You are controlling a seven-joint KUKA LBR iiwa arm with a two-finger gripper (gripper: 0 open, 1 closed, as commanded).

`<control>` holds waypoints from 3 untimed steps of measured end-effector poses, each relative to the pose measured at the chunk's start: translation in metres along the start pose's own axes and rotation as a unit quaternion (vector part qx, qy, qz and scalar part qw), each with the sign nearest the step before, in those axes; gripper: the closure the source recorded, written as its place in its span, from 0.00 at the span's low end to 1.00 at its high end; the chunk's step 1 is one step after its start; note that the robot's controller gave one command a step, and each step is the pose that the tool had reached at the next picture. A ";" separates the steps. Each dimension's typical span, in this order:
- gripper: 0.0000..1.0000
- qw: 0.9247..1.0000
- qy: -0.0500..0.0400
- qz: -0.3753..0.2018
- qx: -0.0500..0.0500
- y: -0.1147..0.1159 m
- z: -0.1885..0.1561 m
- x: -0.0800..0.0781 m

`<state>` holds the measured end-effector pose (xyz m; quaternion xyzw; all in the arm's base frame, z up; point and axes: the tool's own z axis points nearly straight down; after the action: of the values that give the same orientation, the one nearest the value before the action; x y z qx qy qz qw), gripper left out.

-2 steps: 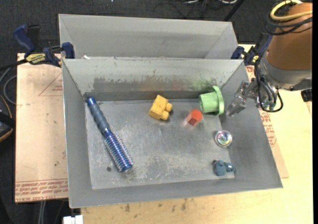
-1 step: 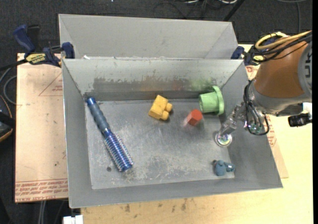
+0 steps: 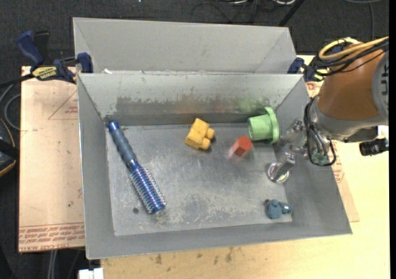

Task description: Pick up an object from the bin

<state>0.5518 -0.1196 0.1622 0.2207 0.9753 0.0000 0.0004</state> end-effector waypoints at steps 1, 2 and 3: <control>0.00 1.000 0.000 0.000 0.000 -0.002 0.084 -0.010; 0.00 1.000 -0.004 0.002 -0.002 0.028 0.065 -0.076; 0.00 1.000 -0.003 0.031 0.000 0.070 0.087 -0.080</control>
Offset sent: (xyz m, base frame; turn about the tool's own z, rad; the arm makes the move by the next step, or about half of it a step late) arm 0.0085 -0.0068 -0.0818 -0.0008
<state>0.6539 -0.0912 0.0756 0.2507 0.9681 -0.0007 0.0033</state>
